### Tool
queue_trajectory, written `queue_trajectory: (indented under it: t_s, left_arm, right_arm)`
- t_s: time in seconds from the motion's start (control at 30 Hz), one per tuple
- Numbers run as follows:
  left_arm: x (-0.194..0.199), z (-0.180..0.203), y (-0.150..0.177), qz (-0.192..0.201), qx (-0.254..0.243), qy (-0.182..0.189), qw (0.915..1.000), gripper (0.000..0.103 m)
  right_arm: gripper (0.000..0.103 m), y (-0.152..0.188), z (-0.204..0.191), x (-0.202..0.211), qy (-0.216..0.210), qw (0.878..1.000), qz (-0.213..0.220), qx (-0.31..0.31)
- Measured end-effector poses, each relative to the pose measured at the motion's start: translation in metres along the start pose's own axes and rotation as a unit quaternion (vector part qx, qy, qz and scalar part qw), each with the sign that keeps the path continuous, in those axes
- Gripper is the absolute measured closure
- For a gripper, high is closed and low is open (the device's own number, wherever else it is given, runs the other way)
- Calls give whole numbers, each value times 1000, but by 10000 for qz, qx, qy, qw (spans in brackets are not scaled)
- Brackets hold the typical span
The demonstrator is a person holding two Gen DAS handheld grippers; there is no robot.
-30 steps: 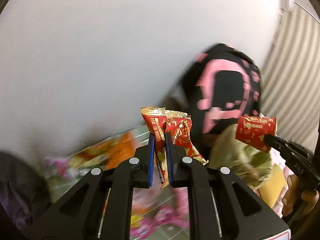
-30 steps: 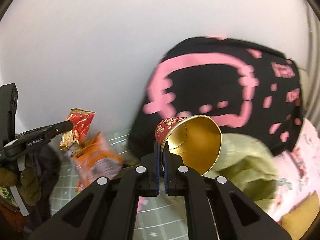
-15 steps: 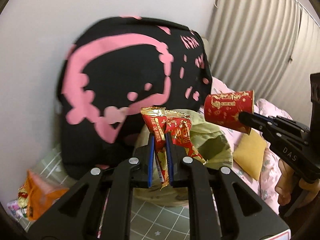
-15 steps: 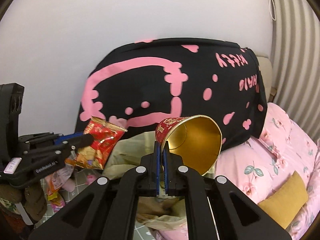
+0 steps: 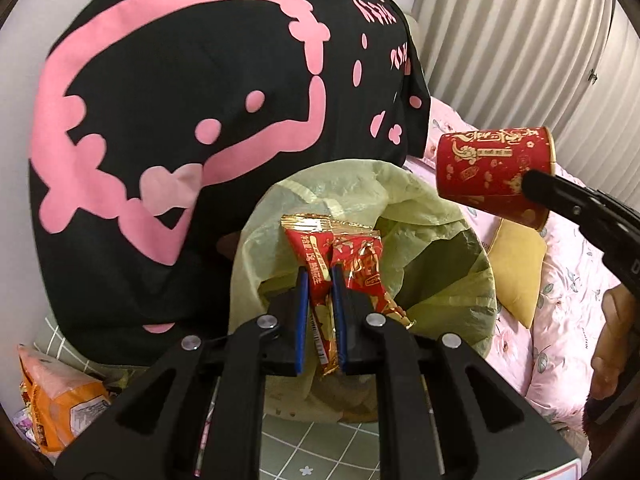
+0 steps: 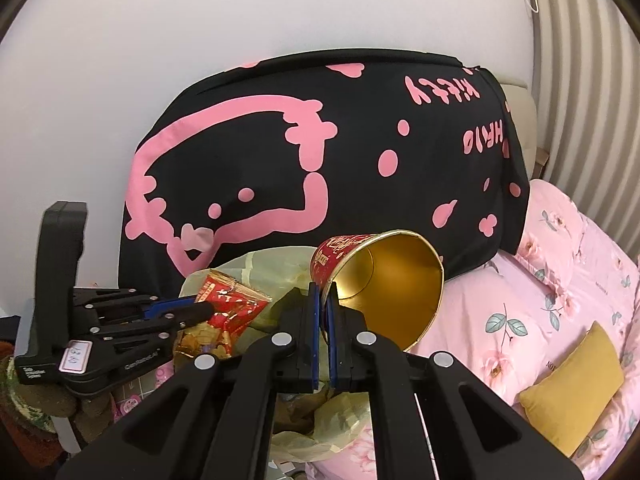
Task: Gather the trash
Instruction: 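Carry both items over the green bag and open both grippers to drop them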
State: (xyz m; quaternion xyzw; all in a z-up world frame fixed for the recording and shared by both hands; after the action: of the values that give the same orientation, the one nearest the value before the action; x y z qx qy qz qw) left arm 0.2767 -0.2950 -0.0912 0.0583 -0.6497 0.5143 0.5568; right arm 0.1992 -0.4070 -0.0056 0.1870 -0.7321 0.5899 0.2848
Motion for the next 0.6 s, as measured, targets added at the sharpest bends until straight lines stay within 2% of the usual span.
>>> queue_trajectory:
  t_s: [0.17, 0.23, 0.37, 0.6]
  left_arm:
    - [-12, 2, -2, -53, 97, 45, 9999, 90]
    - [-11, 2, -2, -51, 183, 107, 9998, 86]
    - [2, -4, -1, 32, 376, 181, 9991, 77]
    - [31, -34, 6, 255, 740, -36, 9969, 74]
  right_arm:
    - [98, 5, 5, -2, -111, 9999, -67, -70]
    - [98, 8, 4, -2, -149, 9998, -97, -96]
    - [98, 9, -1, 0, -258, 9995, -94, -164]
    - [98, 9, -36, -3, -620, 9979, -160, -17]
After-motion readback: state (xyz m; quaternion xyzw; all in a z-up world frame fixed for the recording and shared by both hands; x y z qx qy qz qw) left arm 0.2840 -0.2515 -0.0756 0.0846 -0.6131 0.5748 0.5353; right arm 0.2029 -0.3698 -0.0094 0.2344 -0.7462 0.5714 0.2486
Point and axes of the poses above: each gripper's, at about its wrist camera, not at the fingertips, and x roughly against the way its jaws point, z to its right, y to its underside, the point moved 10 cm from there along -x, roughly the way its jaws point
